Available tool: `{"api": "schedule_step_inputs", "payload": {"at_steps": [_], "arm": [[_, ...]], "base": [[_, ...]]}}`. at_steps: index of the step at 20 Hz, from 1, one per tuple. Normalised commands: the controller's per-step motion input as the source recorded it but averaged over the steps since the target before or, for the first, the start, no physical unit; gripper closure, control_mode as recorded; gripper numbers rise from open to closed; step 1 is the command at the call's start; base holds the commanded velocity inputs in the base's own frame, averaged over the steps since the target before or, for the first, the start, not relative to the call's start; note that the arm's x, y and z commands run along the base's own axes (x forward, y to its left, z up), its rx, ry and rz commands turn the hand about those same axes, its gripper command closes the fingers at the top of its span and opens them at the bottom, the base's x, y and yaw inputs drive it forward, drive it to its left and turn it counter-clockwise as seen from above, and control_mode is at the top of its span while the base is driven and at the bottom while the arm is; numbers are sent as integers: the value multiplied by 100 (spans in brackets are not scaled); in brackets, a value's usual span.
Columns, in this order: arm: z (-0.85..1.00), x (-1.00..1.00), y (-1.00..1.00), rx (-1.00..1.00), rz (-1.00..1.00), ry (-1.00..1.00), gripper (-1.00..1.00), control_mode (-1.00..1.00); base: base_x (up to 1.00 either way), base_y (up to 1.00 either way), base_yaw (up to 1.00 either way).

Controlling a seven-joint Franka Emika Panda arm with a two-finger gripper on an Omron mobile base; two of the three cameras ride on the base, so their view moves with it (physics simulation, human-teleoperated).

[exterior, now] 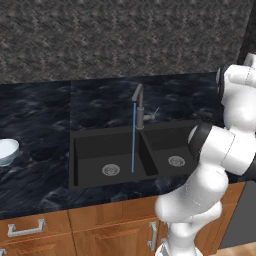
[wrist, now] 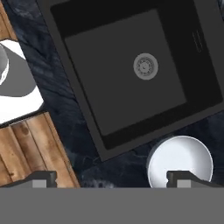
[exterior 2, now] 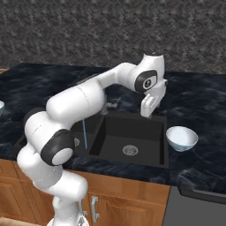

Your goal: Rinse each bowl for a few seconds and place them down in the sink or on the counter.

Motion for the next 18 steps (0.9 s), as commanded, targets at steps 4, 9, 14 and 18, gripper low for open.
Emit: {"api": "schedule_step_inputs", "payload": {"at_steps": [4,9,14,18], "arm": [[22,-13,58,0,21,3,-100,-100],[22,-1,60,0,20,3,-100,-100],[26,-3,60,0,20,1,-100,-100],[17,0,67,0,22,2,-100,-100]], "base": [[0,0,0],[0,0,0],[0,0,0],[0,0,0]]}}
